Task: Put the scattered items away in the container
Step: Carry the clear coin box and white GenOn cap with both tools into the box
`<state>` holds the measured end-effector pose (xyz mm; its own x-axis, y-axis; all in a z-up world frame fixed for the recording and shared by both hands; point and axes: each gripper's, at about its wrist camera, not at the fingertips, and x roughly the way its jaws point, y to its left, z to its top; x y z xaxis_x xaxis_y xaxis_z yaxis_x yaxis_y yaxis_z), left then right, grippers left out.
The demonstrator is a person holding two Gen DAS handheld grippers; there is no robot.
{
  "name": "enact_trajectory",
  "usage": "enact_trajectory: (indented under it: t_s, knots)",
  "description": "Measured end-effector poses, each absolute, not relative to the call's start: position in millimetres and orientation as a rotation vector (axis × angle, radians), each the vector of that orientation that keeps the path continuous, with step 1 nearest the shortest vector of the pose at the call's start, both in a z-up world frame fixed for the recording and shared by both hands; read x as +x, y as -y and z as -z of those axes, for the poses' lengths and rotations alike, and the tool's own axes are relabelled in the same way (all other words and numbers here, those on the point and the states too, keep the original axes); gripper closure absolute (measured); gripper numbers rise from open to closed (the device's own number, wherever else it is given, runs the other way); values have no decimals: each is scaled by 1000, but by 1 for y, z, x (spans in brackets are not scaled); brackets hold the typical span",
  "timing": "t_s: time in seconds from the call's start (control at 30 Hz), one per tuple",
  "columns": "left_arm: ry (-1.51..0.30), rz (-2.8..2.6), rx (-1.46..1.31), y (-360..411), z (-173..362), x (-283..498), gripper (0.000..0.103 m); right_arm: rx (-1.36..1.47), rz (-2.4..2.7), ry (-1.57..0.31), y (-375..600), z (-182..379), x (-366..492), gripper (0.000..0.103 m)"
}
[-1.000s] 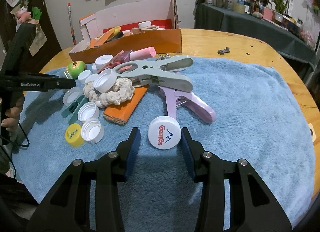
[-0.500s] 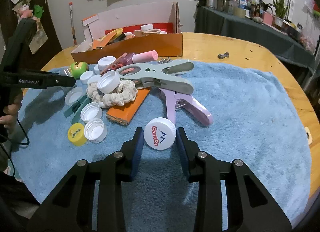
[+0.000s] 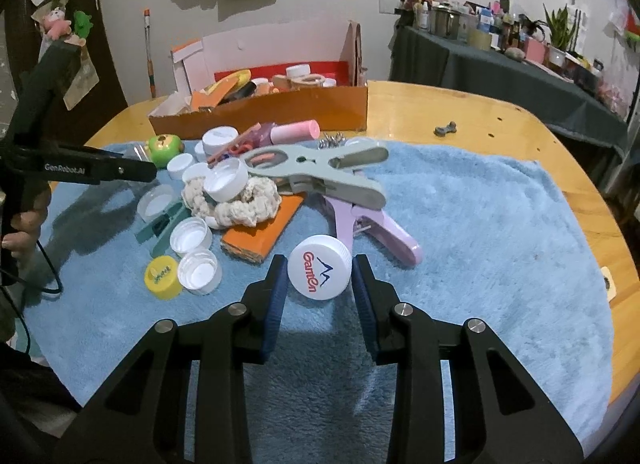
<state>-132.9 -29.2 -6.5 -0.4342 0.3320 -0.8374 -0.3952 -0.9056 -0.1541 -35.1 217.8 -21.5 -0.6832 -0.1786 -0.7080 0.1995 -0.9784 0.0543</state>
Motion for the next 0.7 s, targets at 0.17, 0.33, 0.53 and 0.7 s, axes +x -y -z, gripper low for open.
enact_trajectory:
  t_s: [0.17, 0.33, 0.53, 0.7]
  knots:
    - [-80, -2356, -1327, 29, -1, -131, 63, 1101, 2706, -60, -217, 9, -35, 72]
    - [-68, -2374, -1292, 28, -15, -132, 63, 1043, 2706, -116, -211, -11, -42, 72]
    - [-54, -2420, -1238, 24, -39, -140, 63, 973, 2669, -184, -199, -37, -66, 72]
    - [-39, -2483, -1211, 20, -55, -158, 63, 896, 2645, -262, -183, -61, -96, 72]
